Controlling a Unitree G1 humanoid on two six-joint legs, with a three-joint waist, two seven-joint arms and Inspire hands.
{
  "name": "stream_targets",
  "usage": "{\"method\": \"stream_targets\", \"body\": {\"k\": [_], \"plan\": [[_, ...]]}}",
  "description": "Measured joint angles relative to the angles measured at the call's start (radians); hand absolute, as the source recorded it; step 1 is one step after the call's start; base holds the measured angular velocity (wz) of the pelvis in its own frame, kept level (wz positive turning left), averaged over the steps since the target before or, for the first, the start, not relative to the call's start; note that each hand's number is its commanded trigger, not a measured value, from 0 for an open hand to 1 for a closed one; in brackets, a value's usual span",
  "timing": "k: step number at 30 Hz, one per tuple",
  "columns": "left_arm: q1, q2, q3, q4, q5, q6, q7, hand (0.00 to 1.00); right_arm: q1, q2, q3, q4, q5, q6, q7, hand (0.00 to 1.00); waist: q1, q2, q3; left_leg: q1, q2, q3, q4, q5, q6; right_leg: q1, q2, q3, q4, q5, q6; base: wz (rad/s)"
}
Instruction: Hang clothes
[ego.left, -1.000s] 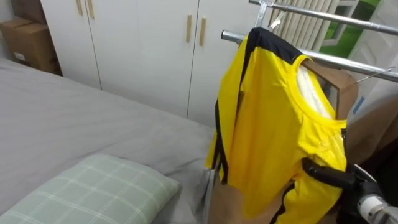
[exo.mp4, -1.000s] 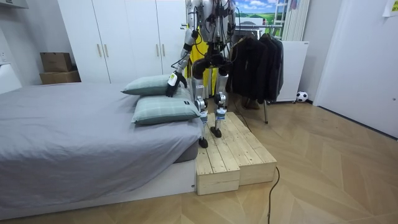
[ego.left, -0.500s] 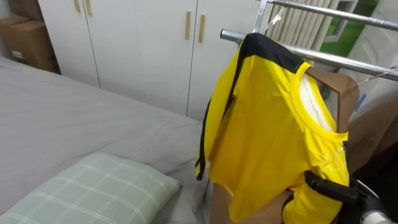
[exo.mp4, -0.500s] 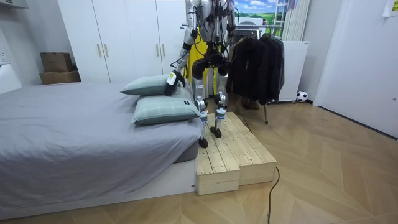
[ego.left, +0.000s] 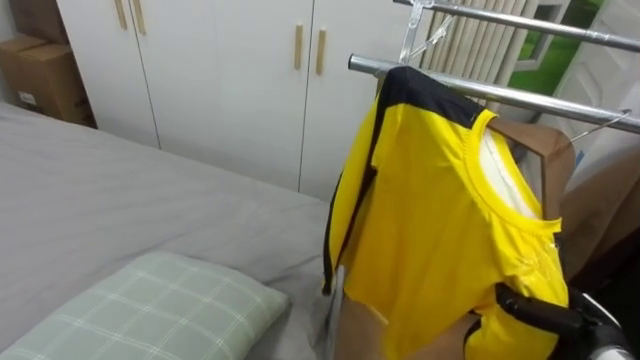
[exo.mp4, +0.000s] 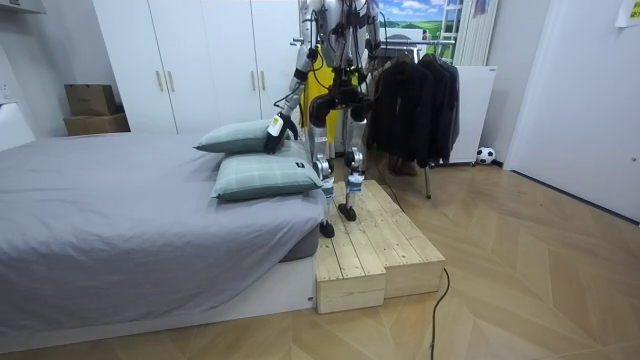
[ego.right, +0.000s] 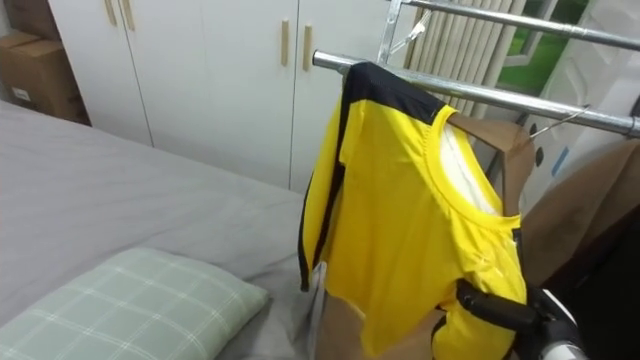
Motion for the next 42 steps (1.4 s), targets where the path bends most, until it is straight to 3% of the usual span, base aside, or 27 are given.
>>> {"method": "stream_targets", "body": {"k": [7, 20, 31, 42], "plan": [[0.000, 0.000, 0.002, 0.000, 0.000, -0.005, 0.020, 0.00, 0.018, 0.002, -0.018, 0.003, -0.018, -0.001, -0.065, 0.00, -0.004, -0.017, 0.0022, -0.005, 0.000, 0.000, 0.001, 0.000, 0.000, -0.002, 0.000, 0.000, -0.001, -0.003, 0.002, 0.00], [0.001, 0.000, 0.004, 0.000, 0.001, -0.006, 0.019, 0.00, 0.014, 0.005, -0.048, 0.001, -0.126, -0.002, -0.151, 0.00, -0.004, -0.016, 0.0016, -0.003, -0.001, 0.000, 0.001, 0.000, 0.000, -0.001, -0.001, -0.002, 0.000, -0.004, 0.002, 0.00], [0.001, 0.001, -0.018, 0.000, 0.001, -0.012, 0.040, 0.00, -0.007, 0.004, -0.048, -0.015, -0.307, -0.011, -0.288, 0.00, -0.007, -0.016, 0.0019, -0.007, -0.001, 0.001, -0.001, 0.000, 0.000, -0.004, 0.000, 0.002, 0.004, -0.007, 0.004, 0.00], [0.017, 0.001, -0.018, 0.000, 0.001, -0.023, 0.041, 0.00, -0.009, 0.004, -0.048, -0.027, -0.352, -0.014, -0.316, 0.00, -0.007, -0.015, 0.0023, -0.001, -0.001, 0.018, -0.005, 0.000, 0.000, -0.012, 0.000, 0.007, 0.015, -0.007, 0.004, -0.04]]}}
